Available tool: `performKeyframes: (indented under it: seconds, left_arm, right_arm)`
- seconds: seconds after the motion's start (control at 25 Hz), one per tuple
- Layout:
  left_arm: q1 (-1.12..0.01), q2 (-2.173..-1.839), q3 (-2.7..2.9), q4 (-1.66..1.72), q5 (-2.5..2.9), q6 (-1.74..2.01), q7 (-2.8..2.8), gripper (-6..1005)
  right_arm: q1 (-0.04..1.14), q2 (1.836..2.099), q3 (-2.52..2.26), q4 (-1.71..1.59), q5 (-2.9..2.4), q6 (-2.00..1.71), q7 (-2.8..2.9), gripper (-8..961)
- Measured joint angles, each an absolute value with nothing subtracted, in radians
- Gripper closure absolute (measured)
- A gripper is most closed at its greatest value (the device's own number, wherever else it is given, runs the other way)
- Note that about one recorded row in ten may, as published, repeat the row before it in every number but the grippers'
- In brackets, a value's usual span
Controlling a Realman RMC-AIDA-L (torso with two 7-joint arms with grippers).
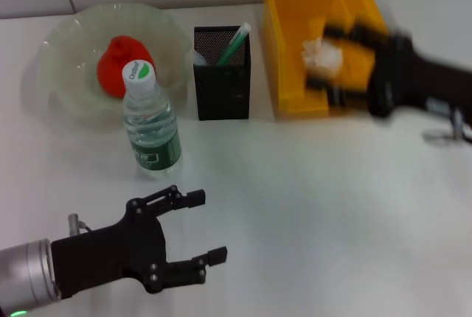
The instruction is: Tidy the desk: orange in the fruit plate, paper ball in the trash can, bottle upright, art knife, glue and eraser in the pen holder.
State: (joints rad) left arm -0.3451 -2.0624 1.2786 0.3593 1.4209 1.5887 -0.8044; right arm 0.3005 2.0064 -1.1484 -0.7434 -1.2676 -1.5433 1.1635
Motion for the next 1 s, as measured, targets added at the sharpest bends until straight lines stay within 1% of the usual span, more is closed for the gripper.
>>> performKeyframes:
  seconds: [0.12,0.16,0.2,0.32,0.36,0.4,0.44,0.6,0.84,1.0]
  left_arm:
    - [-0.345,-2.059,1.258,0.361,1.425,1.568,-0.804,152]
    - [-0.344,-2.052,1.248,0.360,1.427,1.549,-0.810,152]
    - [-0.344,-2.052,1.248,0.360,1.427,1.549,-0.810,152]
    - [-0.342,-2.042,1.244,0.359,1.427,1.550,-0.819,152]
    - [-0.339,-2.038,1.244,0.361,1.427,1.556,-0.830,152]
    - [-0.339,-2.038,1.244,0.361,1.427,1.556,-0.830,152]
    - [-0.339,-2.035,1.247,0.365,1.427,1.561,-0.847,152]
    - [-0.337,-2.033,1.252,0.370,1.428,1.568,-0.852,152]
    - [-0.332,-2.033,1.246,0.372,1.428,1.604,-0.854,152]
    - [-0.331,-2.037,1.247,0.372,1.425,1.621,-0.854,152]
  right_arm:
    - [0.288,2.004,-1.031,-0.749,-1.479,-1.697,1.195,149]
    - [0.282,2.003,-0.974,-0.745,-1.588,-1.781,1.198,141]
    - [0.282,2.003,-0.974,-0.745,-1.588,-1.781,1.198,134]
    - [0.269,2.013,-0.944,-0.735,-1.683,-1.827,1.194,111]
    - [0.265,2.023,-0.939,-0.722,-1.719,-1.817,1.183,111]
    - [0.265,2.023,-0.939,-0.722,-1.719,-1.817,1.183,111]
    - [0.270,2.030,-0.939,-0.700,-1.741,-1.801,1.169,112]
    - [0.285,2.038,-0.946,-0.670,-1.750,-1.774,1.148,112]
    - [0.320,2.059,-0.947,-0.649,-1.807,-1.698,1.139,114]
    - [0.329,2.064,-0.942,-0.649,-1.822,-1.686,1.138,115]
